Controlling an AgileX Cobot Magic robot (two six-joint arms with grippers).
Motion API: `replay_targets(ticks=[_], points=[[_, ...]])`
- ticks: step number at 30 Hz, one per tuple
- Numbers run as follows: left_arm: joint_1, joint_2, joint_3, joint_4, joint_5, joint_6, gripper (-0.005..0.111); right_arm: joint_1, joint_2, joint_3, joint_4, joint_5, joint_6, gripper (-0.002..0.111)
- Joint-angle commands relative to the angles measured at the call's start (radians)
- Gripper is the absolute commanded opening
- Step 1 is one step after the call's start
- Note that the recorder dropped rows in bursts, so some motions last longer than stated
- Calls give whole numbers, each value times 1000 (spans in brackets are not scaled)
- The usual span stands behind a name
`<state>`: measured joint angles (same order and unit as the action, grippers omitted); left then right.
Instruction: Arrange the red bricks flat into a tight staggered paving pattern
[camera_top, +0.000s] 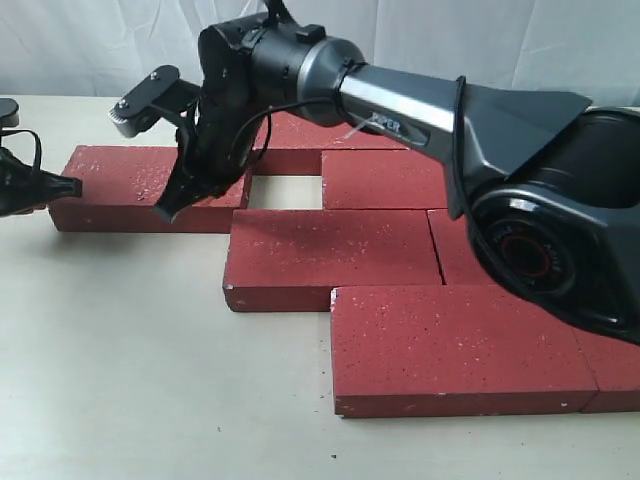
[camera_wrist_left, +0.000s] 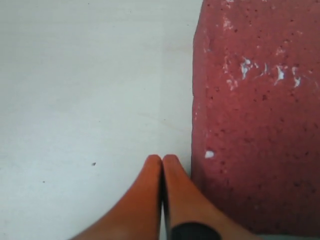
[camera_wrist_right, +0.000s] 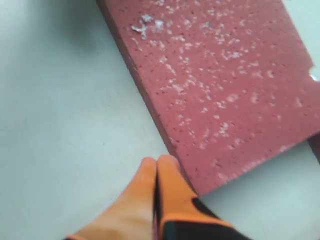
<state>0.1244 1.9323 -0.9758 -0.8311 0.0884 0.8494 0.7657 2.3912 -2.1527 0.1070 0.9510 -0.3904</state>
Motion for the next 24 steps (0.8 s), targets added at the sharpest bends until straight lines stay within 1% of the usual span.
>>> replay_targets(ticks=[1,4,6,8,13,17,19,22,24], points=[[-5,-1,-4,-13,-42,-1,0,-57,-44,12,-18,60,52,-1],[-5,-1,-4,-13,-99,-5,0,-79,-91,96,-18,33,54,-1],[-5,-1,-4,-32,-137,-10,0,-88,-141,195,-28,-28,56,-1],[-7,-1,-9,-30,-145,-10,0,-97,-201,303,-37,-109,56,-1],[-7,-1,-49,-16,-123,-10,0,-130,-357,587,-48,-235,56,-1],[-7,-1,-67,-7,-58,-10,0,-156,-503,805,-56,-343,54,-1],[-7,-1,-70,-8,-56,-10,0,-160,-572,905,-64,-404,44,-1],[-7,-1,-79,-13,-51,-10,0,-162,-648,980,-151,-483,26,-1],[-7,4,-89,-13,-12,-10,0,-167,-679,990,-137,-468,26,-1]])
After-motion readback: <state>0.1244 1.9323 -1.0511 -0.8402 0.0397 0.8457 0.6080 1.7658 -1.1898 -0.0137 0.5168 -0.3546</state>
